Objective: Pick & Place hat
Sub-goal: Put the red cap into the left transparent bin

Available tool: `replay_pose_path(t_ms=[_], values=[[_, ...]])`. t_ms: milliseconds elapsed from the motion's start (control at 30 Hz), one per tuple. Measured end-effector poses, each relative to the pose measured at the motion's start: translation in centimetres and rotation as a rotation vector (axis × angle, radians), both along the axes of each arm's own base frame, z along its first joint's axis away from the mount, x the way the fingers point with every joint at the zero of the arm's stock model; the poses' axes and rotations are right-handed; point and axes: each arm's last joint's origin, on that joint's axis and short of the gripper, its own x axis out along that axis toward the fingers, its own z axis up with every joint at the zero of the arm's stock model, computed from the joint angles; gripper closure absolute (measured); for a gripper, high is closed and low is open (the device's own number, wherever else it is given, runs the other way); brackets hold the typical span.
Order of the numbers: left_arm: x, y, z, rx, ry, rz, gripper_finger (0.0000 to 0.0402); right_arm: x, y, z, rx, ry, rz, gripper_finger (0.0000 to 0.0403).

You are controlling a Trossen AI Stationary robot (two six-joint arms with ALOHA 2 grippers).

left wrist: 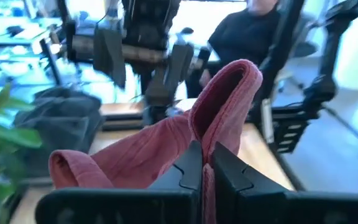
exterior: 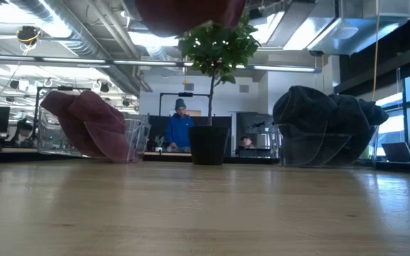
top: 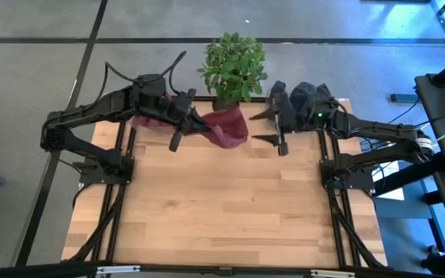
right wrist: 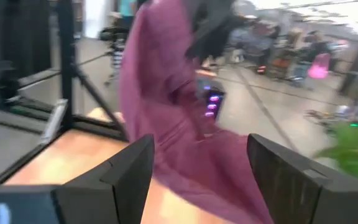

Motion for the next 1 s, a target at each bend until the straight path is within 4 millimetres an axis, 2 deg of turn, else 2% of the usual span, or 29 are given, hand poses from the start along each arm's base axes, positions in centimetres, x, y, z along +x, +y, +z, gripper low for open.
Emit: replay_pose_path(t_ms=[133,300,500,633,800,1000], values=[[0.1,-0.2,0.7,-0.033,-0.066,-0.056,0.0394,0.6,0.6,-0.5,0.007,0.022,0.075,0.0146],[-0.2,-0.1,1.7,-0.099,-0.144,-0.152,0.0394,1.0,1.0,-0.6,-0.031,0.011,0.083,0.0146],[-0.2,0.3,1.8,-0.142,-0.145,-0.137,0.0394,1.1,1.9,0.2,-0.108,-0.077,0.117,0.0146],[-0.2,0.3,2.2,-0.16,-0.182,-0.151,0.0394,1.6,2.2,-0.2,-0.111,-0.061,0.131,0.016],[-0.2,0.2,2.4,-0.188,-0.195,-0.186,0.0394,1.8,2.1,-0.4,-0.11,-0.057,0.096,0.0227],[-0.2,0.3,2.4,-0.185,-0.196,-0.158,0.039,1.7,2.0,0.0,-0.118,-0.088,0.083,0.0373]])
